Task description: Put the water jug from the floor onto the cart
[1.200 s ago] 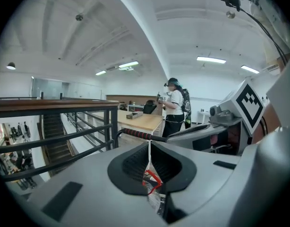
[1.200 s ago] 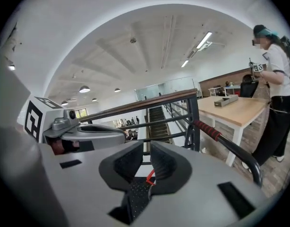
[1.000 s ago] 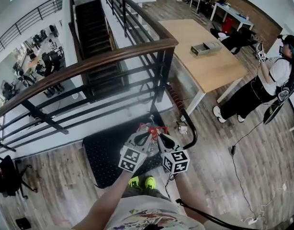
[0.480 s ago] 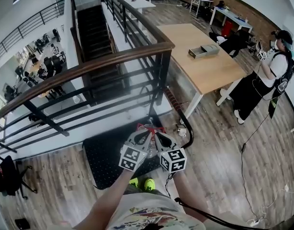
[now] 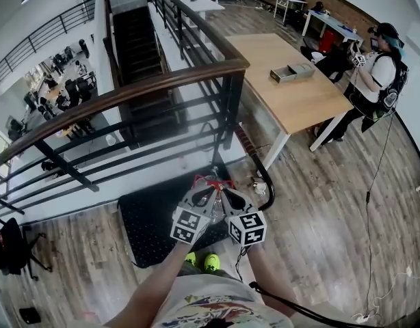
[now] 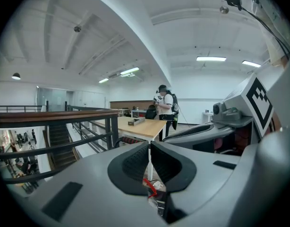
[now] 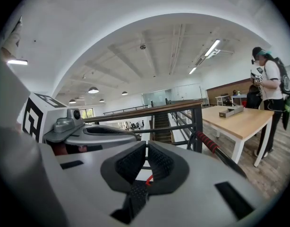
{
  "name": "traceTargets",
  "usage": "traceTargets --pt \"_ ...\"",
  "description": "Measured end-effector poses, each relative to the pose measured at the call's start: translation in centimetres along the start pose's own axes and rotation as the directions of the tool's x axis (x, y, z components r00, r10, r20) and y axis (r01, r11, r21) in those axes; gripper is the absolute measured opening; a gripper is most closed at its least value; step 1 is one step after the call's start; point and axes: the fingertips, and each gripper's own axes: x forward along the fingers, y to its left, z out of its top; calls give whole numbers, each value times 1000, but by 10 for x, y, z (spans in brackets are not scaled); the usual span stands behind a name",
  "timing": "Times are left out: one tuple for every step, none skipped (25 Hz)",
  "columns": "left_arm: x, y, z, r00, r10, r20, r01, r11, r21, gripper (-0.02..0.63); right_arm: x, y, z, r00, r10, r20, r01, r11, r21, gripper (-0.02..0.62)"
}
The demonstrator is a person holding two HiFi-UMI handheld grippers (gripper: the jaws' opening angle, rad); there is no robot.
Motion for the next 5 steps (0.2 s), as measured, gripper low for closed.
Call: traceTargets --pt "0 -2 1 1000 2 2 -2 1000 1 21 -1 -1 -1 1000 0 0 0 1000 -1 29" --pt "1 -3 2 1000 2 6 -2 1000 0 21 -2 -2 -2 1000 0 -1 0 1000 -2 29" --pt "2 -5 3 1000 0 9 0 1000 -1 21 -3 -3 -3 1000 0 -2 0 1000 -3 29" --pt "2 -7 4 1000 -2 13 2 1000 -2 21 -5 -4 -4 1000 0 -4 0 1000 -4 29" --pt "3 -9 5 1000 -4 16 4 1000 -3 21 -6 -5 -5 1000 0 -6 0 1000 -4 29"
